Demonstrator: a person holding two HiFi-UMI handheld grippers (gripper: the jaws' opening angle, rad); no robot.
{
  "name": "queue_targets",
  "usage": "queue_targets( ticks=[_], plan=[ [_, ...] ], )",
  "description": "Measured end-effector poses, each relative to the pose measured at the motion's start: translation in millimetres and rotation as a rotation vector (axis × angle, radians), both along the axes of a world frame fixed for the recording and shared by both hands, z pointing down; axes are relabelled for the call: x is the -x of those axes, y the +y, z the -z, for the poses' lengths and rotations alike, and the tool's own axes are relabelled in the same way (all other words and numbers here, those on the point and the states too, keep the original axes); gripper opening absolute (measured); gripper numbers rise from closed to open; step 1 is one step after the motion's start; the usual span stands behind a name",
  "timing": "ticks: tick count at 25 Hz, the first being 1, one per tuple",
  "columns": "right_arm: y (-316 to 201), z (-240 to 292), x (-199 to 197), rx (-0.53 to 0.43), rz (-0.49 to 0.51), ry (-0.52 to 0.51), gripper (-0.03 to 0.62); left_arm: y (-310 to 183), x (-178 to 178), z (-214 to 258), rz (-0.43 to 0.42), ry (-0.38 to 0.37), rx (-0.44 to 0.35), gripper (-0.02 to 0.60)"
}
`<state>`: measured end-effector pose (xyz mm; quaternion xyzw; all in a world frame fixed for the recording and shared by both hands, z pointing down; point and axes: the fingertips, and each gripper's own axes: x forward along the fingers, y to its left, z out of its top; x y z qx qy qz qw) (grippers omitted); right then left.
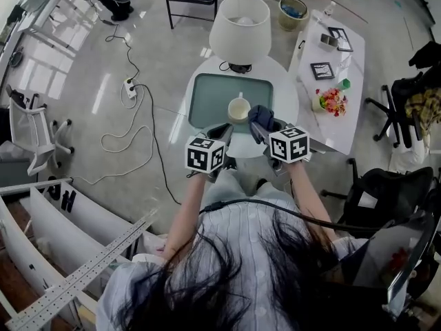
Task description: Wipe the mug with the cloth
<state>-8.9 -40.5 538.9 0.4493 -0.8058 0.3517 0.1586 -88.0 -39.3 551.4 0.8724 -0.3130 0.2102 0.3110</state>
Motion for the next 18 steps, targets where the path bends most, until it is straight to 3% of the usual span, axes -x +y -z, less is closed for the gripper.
queue_targets(
  ticks=[9,18],
  plan=[
    [52,-1,-11,-0.002,0.122,-0.013,0.094,43,-16,11,0.111,-0.022,-0.035,0.038],
    [127,-6,-33,-0.008,0.212,-0.027,0.094,119,-26,17,0.253,-0.029,-0.044,0.038]
  ],
)
